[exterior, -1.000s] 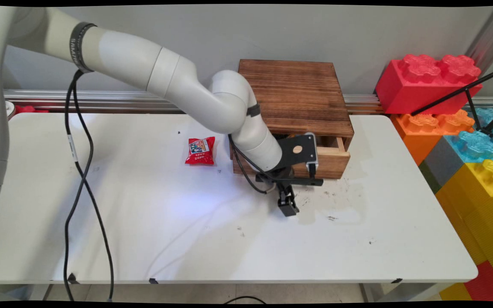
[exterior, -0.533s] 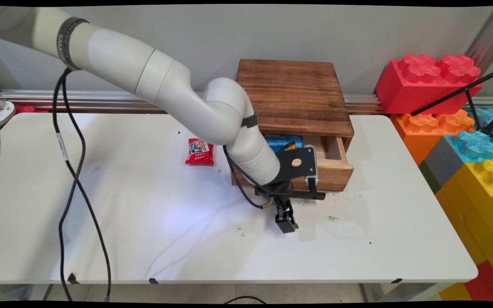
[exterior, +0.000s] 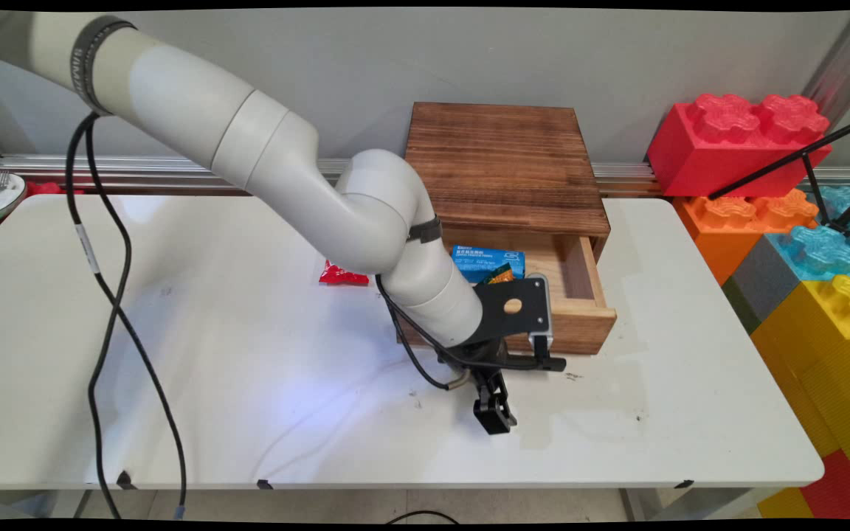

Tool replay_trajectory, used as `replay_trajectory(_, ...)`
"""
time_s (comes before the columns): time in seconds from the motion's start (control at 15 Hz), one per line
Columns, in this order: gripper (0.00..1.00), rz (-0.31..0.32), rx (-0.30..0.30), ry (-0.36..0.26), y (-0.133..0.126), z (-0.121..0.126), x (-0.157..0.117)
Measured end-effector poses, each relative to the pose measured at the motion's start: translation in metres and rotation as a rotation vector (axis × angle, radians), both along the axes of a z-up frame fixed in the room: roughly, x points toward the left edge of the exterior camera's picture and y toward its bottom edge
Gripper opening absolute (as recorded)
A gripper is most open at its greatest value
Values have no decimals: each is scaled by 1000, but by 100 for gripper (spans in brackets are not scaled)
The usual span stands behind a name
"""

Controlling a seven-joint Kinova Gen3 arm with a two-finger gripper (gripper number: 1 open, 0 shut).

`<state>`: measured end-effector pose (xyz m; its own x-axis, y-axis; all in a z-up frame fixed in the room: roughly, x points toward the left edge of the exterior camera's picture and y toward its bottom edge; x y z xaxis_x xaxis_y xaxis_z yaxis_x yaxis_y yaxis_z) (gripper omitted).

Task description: Open the drawer

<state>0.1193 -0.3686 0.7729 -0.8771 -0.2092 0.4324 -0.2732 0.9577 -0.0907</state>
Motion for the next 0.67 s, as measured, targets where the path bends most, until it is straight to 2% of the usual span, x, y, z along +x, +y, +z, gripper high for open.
replay_trajectory(0.67, 100, -30, 22, 21, 38, 7, -11)
